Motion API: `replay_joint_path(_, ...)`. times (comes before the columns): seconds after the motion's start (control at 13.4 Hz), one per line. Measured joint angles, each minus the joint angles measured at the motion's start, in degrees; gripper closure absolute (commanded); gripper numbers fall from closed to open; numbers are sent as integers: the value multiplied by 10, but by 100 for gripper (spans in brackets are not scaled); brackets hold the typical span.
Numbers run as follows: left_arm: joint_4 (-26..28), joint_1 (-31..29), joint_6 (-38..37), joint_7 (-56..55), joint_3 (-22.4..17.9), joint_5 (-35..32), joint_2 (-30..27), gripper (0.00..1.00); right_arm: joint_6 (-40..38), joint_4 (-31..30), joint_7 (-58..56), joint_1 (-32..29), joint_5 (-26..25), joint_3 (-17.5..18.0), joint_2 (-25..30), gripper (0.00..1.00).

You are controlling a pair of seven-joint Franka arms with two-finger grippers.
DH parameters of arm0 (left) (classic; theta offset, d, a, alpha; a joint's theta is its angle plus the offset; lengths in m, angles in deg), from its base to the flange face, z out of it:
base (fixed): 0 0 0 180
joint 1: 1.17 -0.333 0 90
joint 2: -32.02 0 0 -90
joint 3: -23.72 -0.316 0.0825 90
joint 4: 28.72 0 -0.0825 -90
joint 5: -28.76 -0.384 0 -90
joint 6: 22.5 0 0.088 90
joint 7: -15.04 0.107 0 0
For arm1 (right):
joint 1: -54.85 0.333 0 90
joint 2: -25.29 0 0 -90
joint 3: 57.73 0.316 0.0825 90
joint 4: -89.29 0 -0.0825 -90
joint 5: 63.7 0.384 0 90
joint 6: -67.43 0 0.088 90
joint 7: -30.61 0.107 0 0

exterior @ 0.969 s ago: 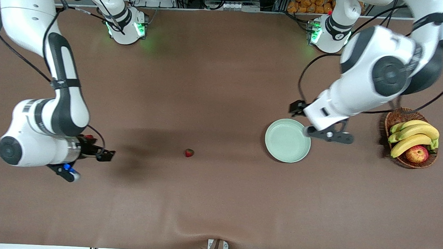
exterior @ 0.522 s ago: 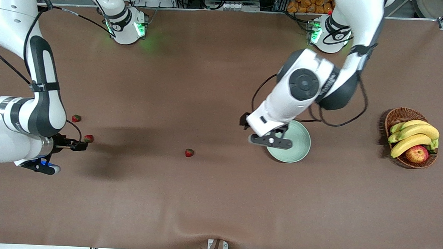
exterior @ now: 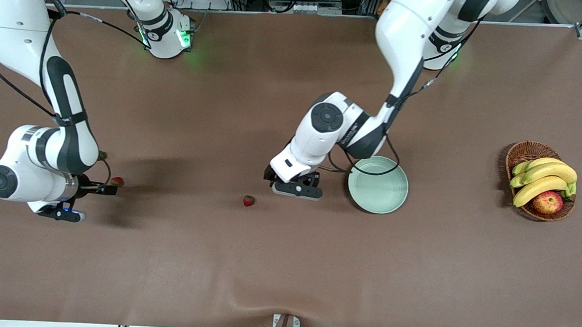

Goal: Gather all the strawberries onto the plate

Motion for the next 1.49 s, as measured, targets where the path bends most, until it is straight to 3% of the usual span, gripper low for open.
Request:
replay_joint_path(0.22, -23, 57, 76, -30, -46, 0, 54, 0, 3, -15, -1, 0, 0, 1, 1, 37)
replay_joint_path(0.37, -33, 73, 127, -36, -52, 0, 82, 0, 5, -23, -1, 0, 0, 1, 1, 45)
replay_joint_path(0.6, -46, 85, 180, -36, -54, 0, 112, 0, 11, -26, -1, 0, 0, 1, 1, 45)
replay_joint_path(0.82, -63, 96, 210, -36, -65, 0, 138, 0, 24, -33, -1, -1, 0, 0, 1, 56)
replay_joint_path(1.04, -80, 123, 233, -62, -101, 0, 168, 0, 28, -38, -1, -3, 0, 0, 0, 58)
replay_joint_path(1.19, -107, 132, 240, -75, -114, 0, 191, 0, 28, -39, -1, -3, 0, 0, 0, 68)
replay_joint_path(1.49, -144, 133, 240, -87, -117, 0, 216, 0, 28, -39, -1, -3, 0, 0, 1, 67)
